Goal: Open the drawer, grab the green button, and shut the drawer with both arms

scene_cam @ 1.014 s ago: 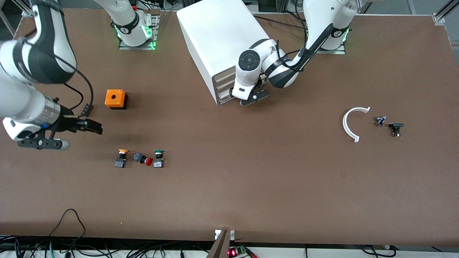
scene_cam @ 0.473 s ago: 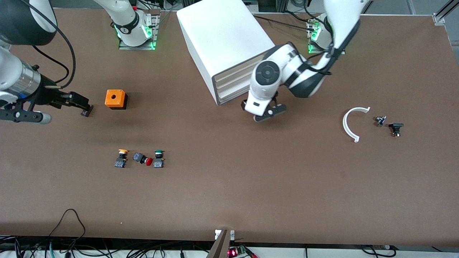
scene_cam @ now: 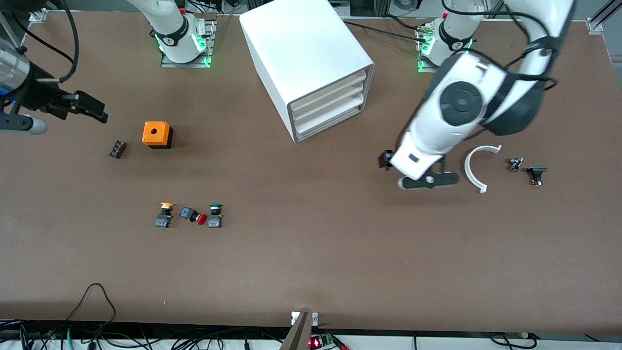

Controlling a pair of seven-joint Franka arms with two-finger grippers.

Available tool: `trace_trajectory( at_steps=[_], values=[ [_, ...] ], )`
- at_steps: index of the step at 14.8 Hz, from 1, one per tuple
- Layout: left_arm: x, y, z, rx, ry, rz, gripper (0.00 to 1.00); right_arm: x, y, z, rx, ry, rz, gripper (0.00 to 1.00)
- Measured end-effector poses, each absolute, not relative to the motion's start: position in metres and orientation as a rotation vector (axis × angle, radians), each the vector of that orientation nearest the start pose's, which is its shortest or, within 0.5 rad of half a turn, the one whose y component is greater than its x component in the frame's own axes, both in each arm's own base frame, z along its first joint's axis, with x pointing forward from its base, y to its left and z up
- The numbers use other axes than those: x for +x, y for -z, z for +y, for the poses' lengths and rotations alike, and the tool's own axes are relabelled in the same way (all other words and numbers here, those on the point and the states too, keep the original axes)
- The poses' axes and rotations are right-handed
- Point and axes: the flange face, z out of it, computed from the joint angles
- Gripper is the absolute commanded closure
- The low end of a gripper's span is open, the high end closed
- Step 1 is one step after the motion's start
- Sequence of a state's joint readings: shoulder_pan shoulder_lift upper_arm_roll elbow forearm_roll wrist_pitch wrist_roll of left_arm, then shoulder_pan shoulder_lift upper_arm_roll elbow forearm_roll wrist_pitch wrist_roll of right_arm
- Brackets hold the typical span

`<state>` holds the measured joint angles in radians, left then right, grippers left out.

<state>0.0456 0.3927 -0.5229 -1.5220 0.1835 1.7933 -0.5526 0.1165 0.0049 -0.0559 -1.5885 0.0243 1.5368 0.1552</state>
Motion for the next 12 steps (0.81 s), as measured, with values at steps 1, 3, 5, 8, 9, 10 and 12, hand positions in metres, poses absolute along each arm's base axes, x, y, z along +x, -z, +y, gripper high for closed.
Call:
trace_trajectory(
  at_steps=[1,3,5,8,9,10,12],
  values=[
    [0.617,-0.467,-0.229,-3.110,-0.081,-0.013,0.00,0.547,-0.617,0.036,-3.118,-0.085,0.146,0.00],
    [0.626,-0.494,-0.196,-3.093,-0.033,0.087,0.00,0.542,-0.632,0.035,-3.117,-0.064,0.145,0.00],
    [0.626,-0.520,-0.164,-3.063,0.014,0.105,0.00,0.542,-0.643,0.034,-3.115,-0.039,0.147,0.00],
    [0.614,-0.554,-0.109,-3.105,0.030,0.123,0.00,0.543,-0.647,0.033,-3.115,-0.029,0.152,0.00],
    [0.609,-0.563,-0.085,-3.122,0.036,0.148,0.00,0.544,-0.646,0.033,-3.115,-0.031,0.153,0.00],
    [0.605,-0.568,-0.063,-3.129,0.041,0.149,0.00,0.544,-0.645,0.033,-3.115,-0.033,0.152,0.00],
    [0.592,-0.575,-0.027,-3.123,0.042,0.108,0.00,0.545,-0.645,0.033,-3.115,-0.033,0.152,0.00]
  ],
)
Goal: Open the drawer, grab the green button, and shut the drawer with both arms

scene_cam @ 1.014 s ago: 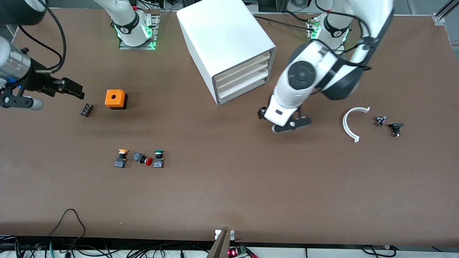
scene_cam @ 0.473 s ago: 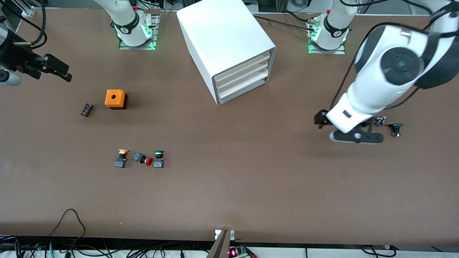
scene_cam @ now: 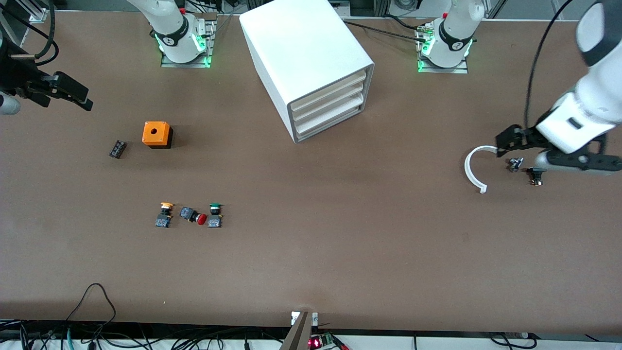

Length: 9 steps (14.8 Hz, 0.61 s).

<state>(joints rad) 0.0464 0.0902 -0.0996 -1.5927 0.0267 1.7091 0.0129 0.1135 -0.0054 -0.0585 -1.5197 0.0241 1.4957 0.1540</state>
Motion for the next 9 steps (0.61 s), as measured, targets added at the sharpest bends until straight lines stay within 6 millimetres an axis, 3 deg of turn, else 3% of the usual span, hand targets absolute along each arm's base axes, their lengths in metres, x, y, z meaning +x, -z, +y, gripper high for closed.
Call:
trace_trajectory(
  at_steps=[2,4,9],
  values=[
    [0.572,-0.575,-0.013,-3.121,0.021,0.090,0.00,0.546,-0.643,0.032,-3.122,-0.037,0.153,0.00],
    [0.560,-0.575,-0.021,-3.119,0.014,0.109,0.00,0.549,-0.639,0.031,-3.132,-0.042,0.154,0.00],
    [0.559,-0.575,-0.032,-3.118,0.021,0.137,0.00,0.550,-0.640,0.031,-3.133,-0.035,0.155,0.00]
  ],
)
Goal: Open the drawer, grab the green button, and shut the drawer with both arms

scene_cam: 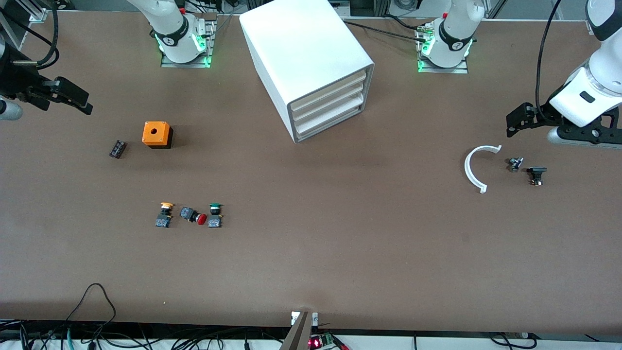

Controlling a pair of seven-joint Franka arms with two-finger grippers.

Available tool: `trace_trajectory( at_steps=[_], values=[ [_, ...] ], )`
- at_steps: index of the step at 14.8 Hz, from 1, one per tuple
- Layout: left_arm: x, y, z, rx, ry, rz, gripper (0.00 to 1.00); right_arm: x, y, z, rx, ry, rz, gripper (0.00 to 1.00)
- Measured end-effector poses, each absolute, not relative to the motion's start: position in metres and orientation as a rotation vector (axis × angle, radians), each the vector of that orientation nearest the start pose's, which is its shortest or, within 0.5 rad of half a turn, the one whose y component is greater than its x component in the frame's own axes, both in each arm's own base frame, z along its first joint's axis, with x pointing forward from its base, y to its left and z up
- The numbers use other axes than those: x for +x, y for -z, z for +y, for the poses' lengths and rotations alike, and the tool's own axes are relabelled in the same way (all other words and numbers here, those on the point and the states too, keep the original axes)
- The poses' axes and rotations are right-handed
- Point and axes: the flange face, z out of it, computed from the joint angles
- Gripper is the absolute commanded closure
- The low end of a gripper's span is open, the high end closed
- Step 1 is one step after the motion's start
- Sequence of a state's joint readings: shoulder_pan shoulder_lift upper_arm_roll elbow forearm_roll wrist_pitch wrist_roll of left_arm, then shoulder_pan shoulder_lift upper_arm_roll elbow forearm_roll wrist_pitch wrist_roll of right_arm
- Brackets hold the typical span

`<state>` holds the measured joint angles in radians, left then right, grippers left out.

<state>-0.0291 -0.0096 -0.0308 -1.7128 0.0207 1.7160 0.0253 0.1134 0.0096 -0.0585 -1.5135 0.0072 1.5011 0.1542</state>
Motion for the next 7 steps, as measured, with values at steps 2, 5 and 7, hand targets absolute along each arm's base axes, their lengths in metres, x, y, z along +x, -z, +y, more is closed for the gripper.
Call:
trace_trajectory(
  at_steps=[2,5,7],
  values=[
    [0.5597,-0.5752,-0.0297,-3.118,0.022,0.133,0.00,0.5510,-0.6424,0.0313,-3.132,-0.014,0.155,0.00],
    [0.5601,-0.5755,-0.0269,-3.118,0.026,0.125,0.00,0.5515,-0.6442,0.0313,-3.131,-0.003,0.155,0.00],
    [0.5602,-0.5756,-0.0271,-3.118,0.029,0.126,0.00,0.5515,-0.6443,0.0313,-3.131,-0.003,0.155,0.00]
  ],
)
